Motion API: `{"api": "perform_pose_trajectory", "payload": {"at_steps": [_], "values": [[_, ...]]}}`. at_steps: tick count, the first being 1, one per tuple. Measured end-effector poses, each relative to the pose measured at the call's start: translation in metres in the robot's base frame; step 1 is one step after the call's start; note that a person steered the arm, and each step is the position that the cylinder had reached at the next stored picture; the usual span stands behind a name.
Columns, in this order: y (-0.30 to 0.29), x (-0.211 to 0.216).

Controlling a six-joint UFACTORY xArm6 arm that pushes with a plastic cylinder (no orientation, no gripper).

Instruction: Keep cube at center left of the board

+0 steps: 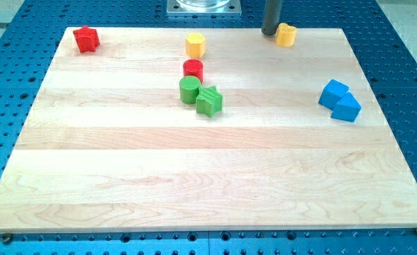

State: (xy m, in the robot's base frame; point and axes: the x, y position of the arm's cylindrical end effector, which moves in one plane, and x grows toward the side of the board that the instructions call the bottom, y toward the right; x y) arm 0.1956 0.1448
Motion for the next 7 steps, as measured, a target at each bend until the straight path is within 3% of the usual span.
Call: {"api": "perform_pose_trajectory", "payload": {"at_steps": [2, 3, 7], "values": [[0.018, 0.019], [-0.053, 0.025], [-0.056, 0.032]]}}
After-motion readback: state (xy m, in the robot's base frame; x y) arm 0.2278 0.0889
